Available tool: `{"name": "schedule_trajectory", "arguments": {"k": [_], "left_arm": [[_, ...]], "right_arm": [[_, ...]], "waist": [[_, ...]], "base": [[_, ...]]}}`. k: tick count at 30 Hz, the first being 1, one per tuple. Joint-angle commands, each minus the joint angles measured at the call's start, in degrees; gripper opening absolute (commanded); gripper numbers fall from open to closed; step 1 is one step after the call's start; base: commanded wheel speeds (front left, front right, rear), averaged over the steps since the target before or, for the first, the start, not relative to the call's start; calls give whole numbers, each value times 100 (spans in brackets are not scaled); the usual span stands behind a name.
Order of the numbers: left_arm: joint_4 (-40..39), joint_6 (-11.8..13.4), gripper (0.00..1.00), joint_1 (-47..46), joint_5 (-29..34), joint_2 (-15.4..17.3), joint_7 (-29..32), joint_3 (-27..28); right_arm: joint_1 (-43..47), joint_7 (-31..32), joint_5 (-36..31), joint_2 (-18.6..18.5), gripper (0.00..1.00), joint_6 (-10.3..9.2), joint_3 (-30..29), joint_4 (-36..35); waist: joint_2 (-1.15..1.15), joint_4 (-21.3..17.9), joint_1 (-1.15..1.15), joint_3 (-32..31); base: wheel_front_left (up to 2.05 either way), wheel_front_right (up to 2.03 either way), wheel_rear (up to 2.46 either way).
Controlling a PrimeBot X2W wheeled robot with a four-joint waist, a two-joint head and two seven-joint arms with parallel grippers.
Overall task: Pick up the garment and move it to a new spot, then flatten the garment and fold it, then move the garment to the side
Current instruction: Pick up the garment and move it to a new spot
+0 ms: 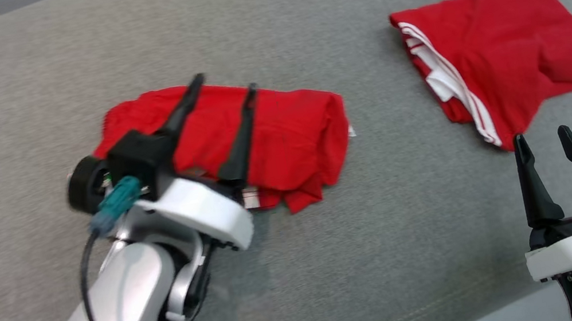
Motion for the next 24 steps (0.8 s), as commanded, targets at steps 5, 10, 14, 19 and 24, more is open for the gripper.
{"name": "schedule_trajectory", "arguments": {"k": [5,10,14,19,24], "left_arm": [[-439,478,100,494,23,562,-304,757],[-501,789,100,1166,-189,893,-641,1311],[-499,985,100,1822,-282,1134,-891,1625],[-619,1171,100,2615,-386,1210,-1062,1801],[-738,1113,100,3091,-389,1151,-1226,1852]], "right_arm": [[-61,-66,-368,-77,100,-15,19,-116],[83,-10,-608,-76,100,-15,-84,-231],[241,72,-747,-76,100,-15,-97,-252],[538,140,-848,-77,100,-15,-82,-289],[862,150,-911,-77,100,-15,-93,-386]], "waist": [[0,866,0,-500],[0,1279,0,-737],[0,1455,0,-937],[0,1562,0,-1215],[0,1617,0,-1430]], "base": [[0,0,0],[0,0,0],[0,0,0],[0,0,0],[0,0,0]]}}
